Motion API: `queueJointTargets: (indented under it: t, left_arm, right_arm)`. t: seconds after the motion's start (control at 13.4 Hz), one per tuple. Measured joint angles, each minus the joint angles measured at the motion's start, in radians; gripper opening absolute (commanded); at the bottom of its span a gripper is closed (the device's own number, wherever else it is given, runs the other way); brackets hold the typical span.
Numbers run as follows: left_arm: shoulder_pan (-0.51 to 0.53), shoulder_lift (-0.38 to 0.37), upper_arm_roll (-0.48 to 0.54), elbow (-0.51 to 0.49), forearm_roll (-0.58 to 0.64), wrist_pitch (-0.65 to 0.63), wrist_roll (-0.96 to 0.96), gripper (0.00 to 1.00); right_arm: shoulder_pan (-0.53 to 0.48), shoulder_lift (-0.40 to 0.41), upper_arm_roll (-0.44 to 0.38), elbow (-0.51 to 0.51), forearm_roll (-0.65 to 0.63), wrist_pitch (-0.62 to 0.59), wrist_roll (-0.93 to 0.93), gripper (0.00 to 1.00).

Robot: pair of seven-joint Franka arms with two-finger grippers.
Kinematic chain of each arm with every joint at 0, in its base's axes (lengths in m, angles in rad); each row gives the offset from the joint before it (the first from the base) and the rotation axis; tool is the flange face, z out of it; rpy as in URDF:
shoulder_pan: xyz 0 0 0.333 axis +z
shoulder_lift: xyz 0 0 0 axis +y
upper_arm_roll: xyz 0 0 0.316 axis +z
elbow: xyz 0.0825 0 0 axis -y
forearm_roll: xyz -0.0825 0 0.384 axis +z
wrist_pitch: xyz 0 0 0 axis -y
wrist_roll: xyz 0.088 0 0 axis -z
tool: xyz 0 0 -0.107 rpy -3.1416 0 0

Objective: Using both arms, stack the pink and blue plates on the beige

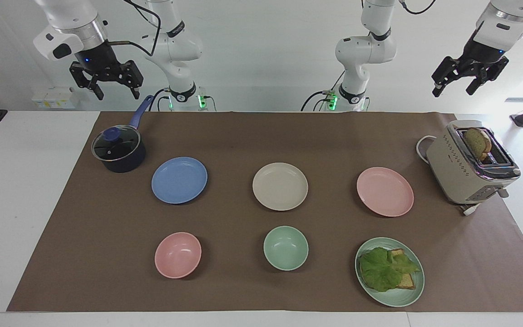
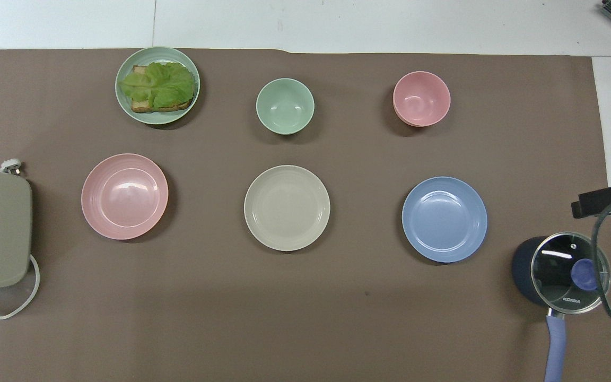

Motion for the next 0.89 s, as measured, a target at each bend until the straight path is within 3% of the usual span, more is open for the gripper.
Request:
queueJointTargets:
  t: [0.37,0.89]
  left_arm:
    - [0.000,0.000,-0.001,-0.038,0.000,0.020,0.001,1.00]
    - [0.029,0.029,0.003,-0.369,0.001,0.425,0.003,1.00]
  right_arm:
    - [0.000,-0.005,0.000,-0.011,0.000,0.000,0.000,1.00]
    - [0.000,-0.011,0.000,-0.016,0.000,0.000,0.000,1.00]
